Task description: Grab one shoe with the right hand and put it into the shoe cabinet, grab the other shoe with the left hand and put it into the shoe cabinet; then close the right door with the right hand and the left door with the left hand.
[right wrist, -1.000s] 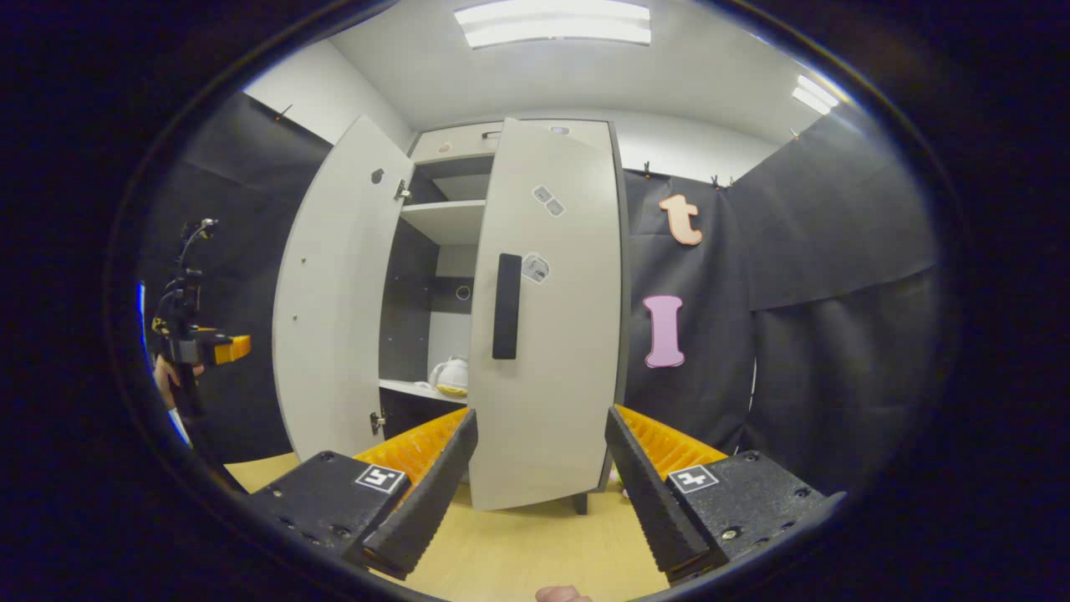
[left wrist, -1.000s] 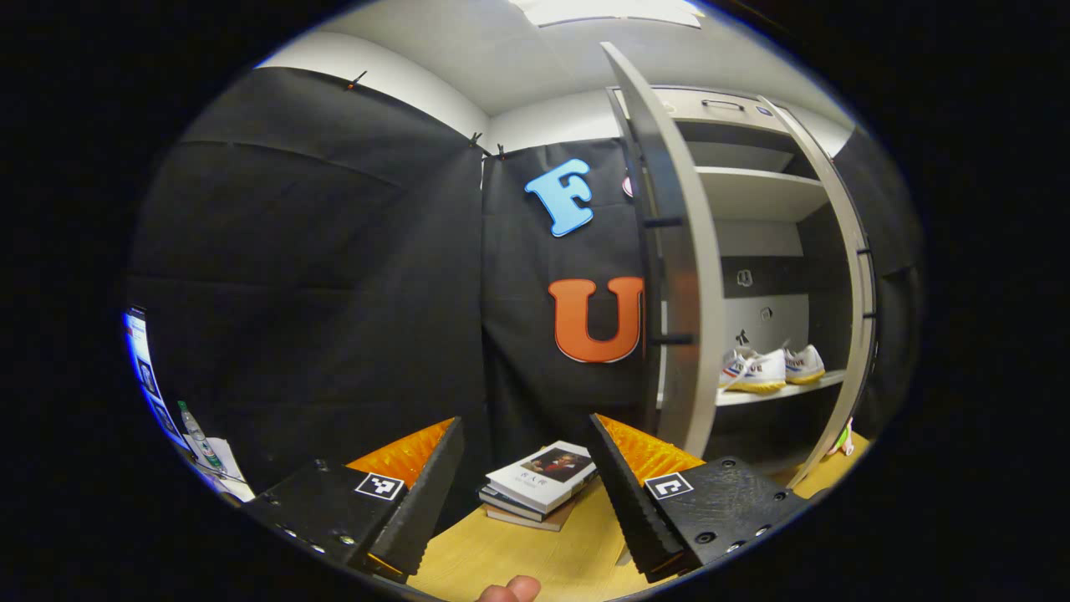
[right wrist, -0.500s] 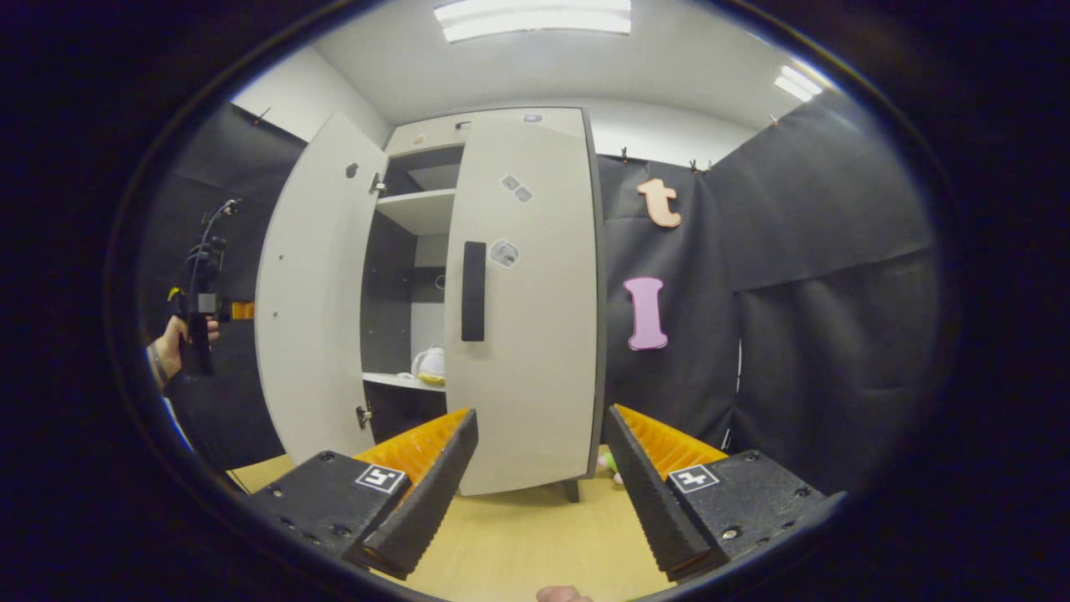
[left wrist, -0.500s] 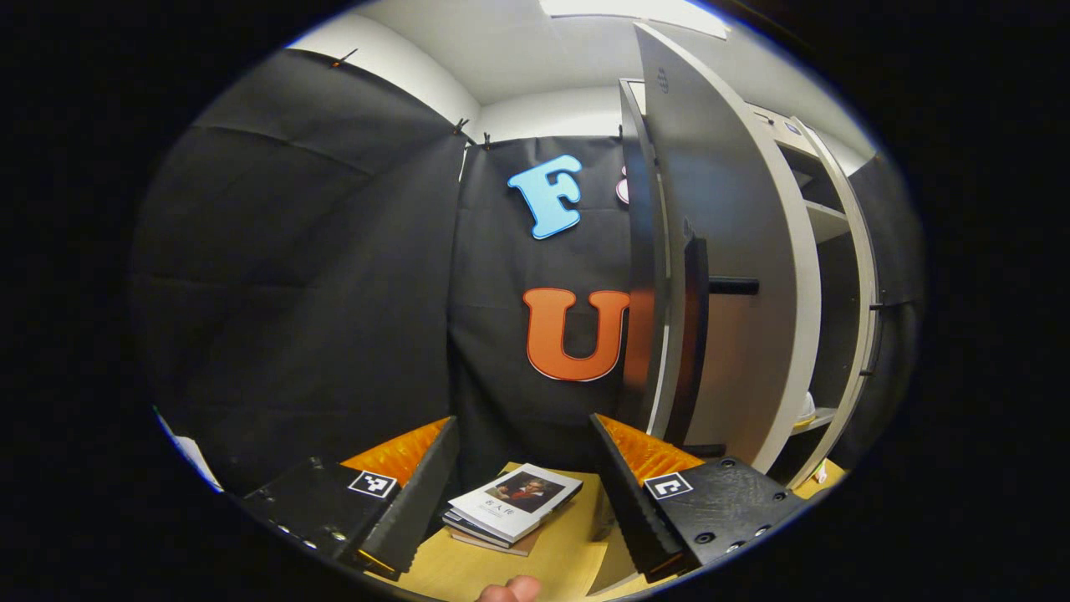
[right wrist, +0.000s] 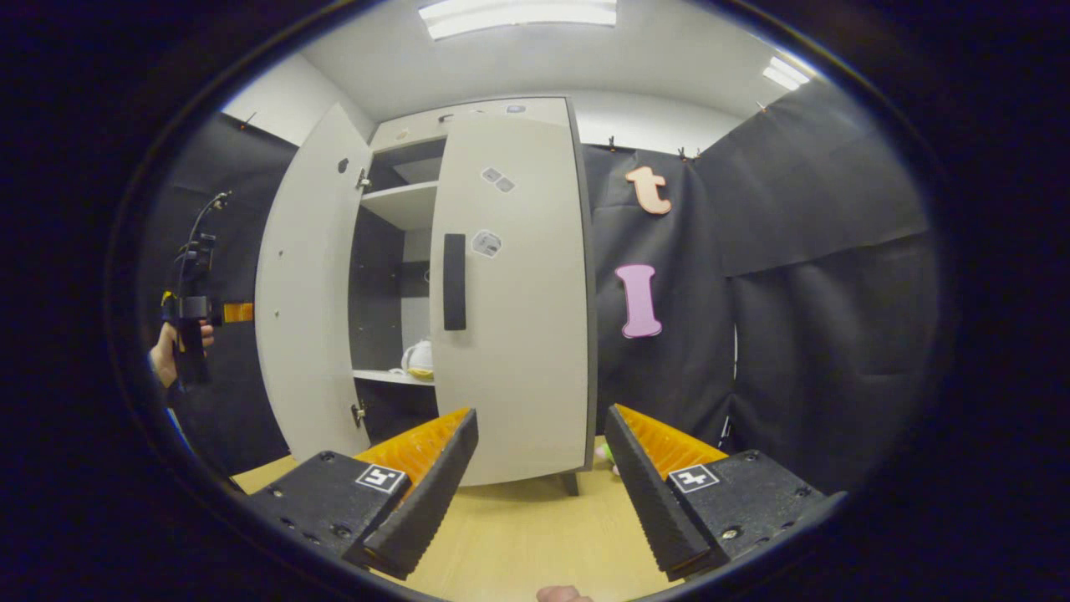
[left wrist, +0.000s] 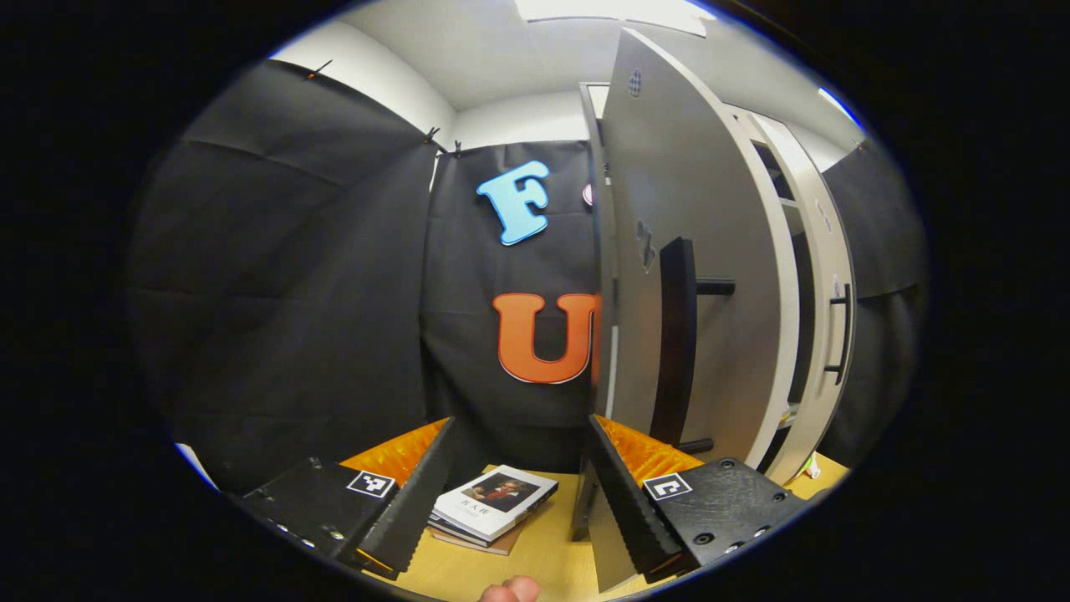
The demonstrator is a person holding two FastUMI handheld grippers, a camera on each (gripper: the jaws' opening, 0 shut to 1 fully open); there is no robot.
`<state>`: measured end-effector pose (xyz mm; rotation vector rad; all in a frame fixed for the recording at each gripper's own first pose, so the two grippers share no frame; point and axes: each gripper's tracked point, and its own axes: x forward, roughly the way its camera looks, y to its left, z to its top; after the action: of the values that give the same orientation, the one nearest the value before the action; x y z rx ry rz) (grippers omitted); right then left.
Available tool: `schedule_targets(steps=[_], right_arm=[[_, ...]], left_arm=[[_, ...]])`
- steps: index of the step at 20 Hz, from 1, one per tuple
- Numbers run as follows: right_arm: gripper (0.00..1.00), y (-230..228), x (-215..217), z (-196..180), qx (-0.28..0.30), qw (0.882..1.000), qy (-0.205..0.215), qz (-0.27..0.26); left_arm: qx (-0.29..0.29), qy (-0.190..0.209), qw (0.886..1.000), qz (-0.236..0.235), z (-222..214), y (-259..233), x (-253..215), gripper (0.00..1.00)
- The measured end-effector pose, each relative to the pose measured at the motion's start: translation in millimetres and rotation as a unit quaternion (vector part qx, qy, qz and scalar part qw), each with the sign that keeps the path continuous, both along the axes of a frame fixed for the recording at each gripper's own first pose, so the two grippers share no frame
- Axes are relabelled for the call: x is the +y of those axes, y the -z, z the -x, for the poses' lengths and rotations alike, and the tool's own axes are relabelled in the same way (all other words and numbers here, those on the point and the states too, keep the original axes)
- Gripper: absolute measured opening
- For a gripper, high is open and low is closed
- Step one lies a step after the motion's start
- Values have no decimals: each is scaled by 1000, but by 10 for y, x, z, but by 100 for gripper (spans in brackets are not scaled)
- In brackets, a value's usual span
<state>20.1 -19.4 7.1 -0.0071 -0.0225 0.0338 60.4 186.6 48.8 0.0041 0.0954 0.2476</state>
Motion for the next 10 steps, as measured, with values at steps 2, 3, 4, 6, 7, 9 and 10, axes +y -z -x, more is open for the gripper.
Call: schedule_targets(steps=[2,3,4,6,7,9,10], right_arm=[[99,5,-22,-24,1,1000,2,0],[99,9,-41,-34,2,1000,5,0],[99,26,-60,-43,3,1000,7,-1],[99,56,-89,-75,9,1000,7,-6],[99,62,-94,-85,10,1000,7,-9],[99,75,-100,-99,12,1000,10,-10],[99,88,-106,-105,12,1000,11,-9]], left_arm=[[-2,2,1000,5,-19,-1,-103,92],[-2,2,1000,8,-26,2,-146,92],[-4,3,1000,10,-31,10,-190,92],[-9,8,1000,14,-58,-2,-274,92],[-11,12,1000,15,-74,-4,-328,92],[-12,18,1000,15,-117,-24,-413,92],[-11,24,1000,15,-147,-11,-464,92]])
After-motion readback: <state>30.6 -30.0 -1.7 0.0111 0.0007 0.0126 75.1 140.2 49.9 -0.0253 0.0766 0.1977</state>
